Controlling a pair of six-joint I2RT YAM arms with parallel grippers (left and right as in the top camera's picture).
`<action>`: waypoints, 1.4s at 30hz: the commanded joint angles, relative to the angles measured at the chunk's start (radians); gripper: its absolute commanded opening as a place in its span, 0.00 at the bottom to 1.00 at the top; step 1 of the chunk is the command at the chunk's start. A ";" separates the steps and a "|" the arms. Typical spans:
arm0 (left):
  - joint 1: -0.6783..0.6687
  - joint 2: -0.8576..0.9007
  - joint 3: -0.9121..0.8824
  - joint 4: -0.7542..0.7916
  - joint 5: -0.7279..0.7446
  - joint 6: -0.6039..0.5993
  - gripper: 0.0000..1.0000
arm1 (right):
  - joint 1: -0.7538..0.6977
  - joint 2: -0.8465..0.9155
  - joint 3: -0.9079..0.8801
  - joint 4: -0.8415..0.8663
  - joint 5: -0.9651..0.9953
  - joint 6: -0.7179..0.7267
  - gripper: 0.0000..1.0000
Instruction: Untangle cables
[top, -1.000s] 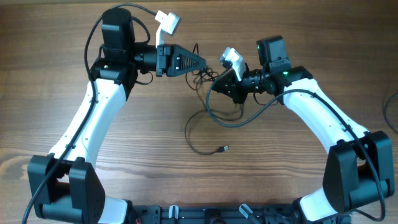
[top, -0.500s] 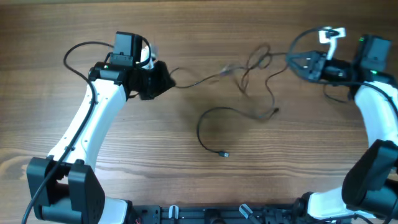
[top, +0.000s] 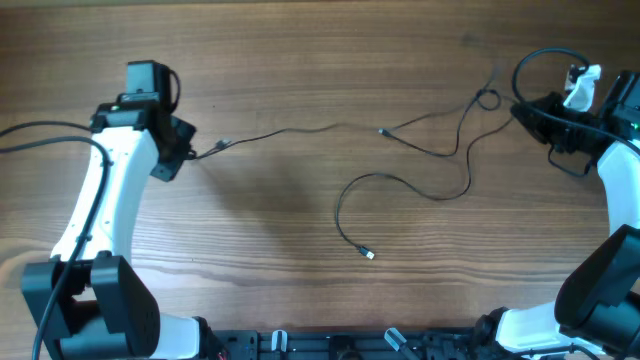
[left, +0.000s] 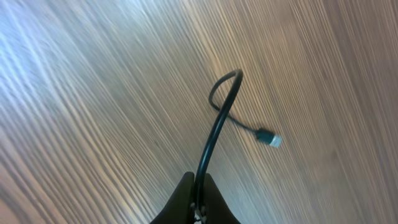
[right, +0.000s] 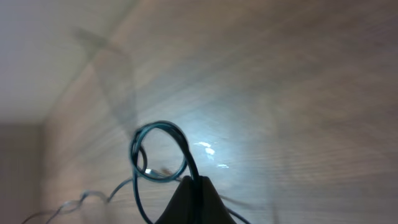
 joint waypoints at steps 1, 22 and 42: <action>0.130 -0.011 -0.001 -0.003 -0.084 -0.023 0.04 | -0.008 -0.021 -0.002 -0.052 0.316 0.161 0.04; 0.180 0.138 -0.003 0.072 0.139 -0.012 0.04 | 0.381 -0.019 -0.002 -0.084 0.009 -0.245 0.04; -0.307 0.265 -0.003 0.715 1.198 0.359 0.59 | 0.525 -0.015 -0.002 -0.077 0.068 -0.214 0.04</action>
